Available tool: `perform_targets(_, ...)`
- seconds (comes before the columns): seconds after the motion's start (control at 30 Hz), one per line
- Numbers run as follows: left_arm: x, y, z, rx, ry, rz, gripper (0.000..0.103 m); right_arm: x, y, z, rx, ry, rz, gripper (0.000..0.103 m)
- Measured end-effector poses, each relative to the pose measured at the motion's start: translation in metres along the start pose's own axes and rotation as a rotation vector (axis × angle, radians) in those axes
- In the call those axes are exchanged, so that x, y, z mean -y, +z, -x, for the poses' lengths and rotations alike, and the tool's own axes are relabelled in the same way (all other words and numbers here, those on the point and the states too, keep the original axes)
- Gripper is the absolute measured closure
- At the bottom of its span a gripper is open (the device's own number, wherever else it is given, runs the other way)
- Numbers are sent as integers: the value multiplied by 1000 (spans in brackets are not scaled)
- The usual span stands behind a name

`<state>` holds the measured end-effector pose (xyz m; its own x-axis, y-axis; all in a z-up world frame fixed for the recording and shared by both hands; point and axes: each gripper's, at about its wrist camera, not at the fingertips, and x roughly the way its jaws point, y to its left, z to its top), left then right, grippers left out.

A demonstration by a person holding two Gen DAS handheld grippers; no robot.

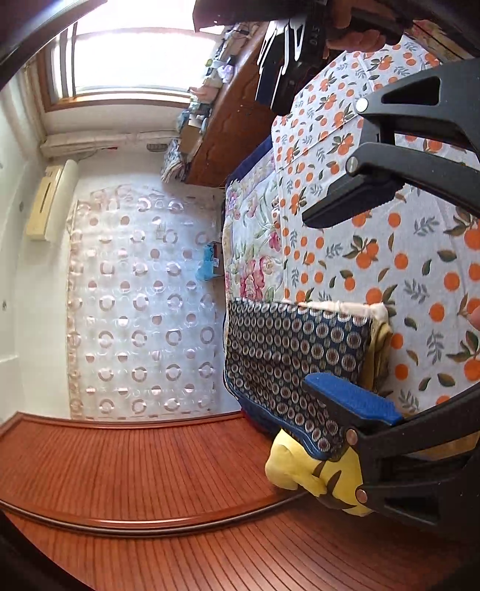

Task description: Fold small clothes

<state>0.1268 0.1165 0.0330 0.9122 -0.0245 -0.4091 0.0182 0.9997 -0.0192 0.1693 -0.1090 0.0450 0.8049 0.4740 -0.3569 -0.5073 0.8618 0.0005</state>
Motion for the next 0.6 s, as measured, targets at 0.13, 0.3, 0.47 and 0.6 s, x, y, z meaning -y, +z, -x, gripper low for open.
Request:
perform_targets(0.13,22,-4,5,3,-23,-4,22,2,-15,36,21,-70,-32,32)
perform_targets(0.3,50,-8,7,-7,-57,-8,22,-3,-28,80,49,-150,-43,27)
perform_targets(0.47,77,-10,12,-15,-83,-29,22,-7,-37,115,83,-220,-60,25)
perform_targets(0.6,91,-11,17,-22,-99,-45,22,-8,-43,132,91,-246,-94,25)
